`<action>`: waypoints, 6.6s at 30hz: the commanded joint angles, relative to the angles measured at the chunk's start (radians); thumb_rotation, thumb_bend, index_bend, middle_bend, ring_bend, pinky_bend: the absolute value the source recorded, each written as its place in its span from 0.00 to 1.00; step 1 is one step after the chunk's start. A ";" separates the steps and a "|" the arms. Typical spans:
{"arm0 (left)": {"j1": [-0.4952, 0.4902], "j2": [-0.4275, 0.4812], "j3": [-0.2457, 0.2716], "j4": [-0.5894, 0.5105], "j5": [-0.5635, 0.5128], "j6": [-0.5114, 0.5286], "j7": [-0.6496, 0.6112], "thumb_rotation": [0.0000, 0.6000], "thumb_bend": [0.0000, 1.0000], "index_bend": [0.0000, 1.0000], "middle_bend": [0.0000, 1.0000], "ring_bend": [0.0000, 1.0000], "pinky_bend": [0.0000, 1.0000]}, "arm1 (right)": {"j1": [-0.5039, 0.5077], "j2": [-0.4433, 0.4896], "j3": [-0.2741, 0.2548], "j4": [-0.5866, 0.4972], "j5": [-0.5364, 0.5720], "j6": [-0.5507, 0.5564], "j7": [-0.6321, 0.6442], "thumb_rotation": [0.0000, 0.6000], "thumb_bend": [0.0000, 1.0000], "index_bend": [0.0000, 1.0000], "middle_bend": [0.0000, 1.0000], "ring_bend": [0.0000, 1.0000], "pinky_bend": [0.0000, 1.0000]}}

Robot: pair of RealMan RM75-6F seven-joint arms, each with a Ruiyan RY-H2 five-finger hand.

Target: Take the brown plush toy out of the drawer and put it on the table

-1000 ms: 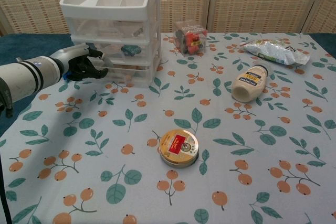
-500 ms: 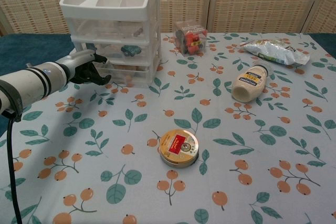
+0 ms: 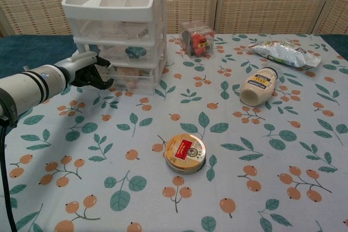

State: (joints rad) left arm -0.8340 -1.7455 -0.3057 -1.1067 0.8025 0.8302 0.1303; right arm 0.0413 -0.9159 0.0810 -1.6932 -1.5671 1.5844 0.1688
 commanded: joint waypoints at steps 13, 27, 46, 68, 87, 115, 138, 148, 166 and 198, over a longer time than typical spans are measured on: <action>0.024 0.068 0.029 -0.112 0.005 -0.007 0.054 1.00 0.48 0.43 1.00 1.00 1.00 | -0.003 0.000 0.000 0.000 -0.003 0.006 0.000 1.00 0.36 0.09 0.26 0.08 0.18; 0.033 0.130 0.055 -0.201 -0.004 -0.011 0.093 1.00 0.48 0.44 1.00 1.00 1.00 | -0.008 0.002 0.000 0.001 -0.004 0.012 0.002 1.00 0.36 0.09 0.26 0.08 0.18; 0.051 0.204 0.105 -0.323 0.011 0.008 0.124 1.00 0.48 0.47 1.00 1.00 1.00 | -0.013 -0.005 -0.001 0.011 -0.005 0.017 0.010 1.00 0.36 0.09 0.26 0.08 0.18; 0.066 0.251 0.114 -0.378 0.153 0.061 0.079 1.00 0.48 0.32 1.00 1.00 1.00 | -0.009 -0.008 -0.001 0.020 -0.007 0.012 0.016 1.00 0.36 0.09 0.26 0.08 0.18; -0.050 0.290 0.164 -0.107 0.594 0.027 -0.075 1.00 0.22 0.41 1.00 1.00 1.00 | -0.014 -0.001 -0.004 0.016 -0.006 0.013 0.012 1.00 0.36 0.09 0.26 0.08 0.18; -0.165 0.135 0.407 0.409 0.995 0.159 -0.283 1.00 0.20 0.36 1.00 1.00 1.00 | -0.010 0.010 -0.006 -0.016 -0.003 -0.001 -0.025 1.00 0.36 0.09 0.26 0.08 0.18; -0.211 0.079 0.458 0.495 0.988 0.065 -0.310 1.00 0.20 0.33 1.00 1.00 1.00 | -0.011 0.003 -0.003 -0.001 0.013 -0.008 -0.011 1.00 0.34 0.09 0.26 0.08 0.18; -0.205 0.057 0.465 0.501 0.973 0.044 -0.297 1.00 0.20 0.34 1.00 1.00 1.00 | -0.020 0.005 -0.004 0.001 0.014 0.005 0.003 1.00 0.34 0.09 0.26 0.08 0.18; -0.205 0.014 0.467 0.540 0.954 0.034 -0.313 1.00 0.20 0.44 1.00 1.00 1.00 | -0.024 0.005 -0.001 0.007 0.020 0.007 0.007 1.00 0.34 0.09 0.26 0.08 0.18; -0.165 0.132 0.376 0.344 0.855 0.116 -0.300 1.00 0.32 0.54 1.00 1.00 1.00 | -0.024 0.000 0.005 0.020 0.020 0.011 0.021 1.00 0.34 0.09 0.26 0.08 0.18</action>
State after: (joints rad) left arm -1.0093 -1.6356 0.0818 -0.7369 1.6675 0.9281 -0.1815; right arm 0.0172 -0.9159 0.0860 -1.6738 -1.5469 1.5949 0.1895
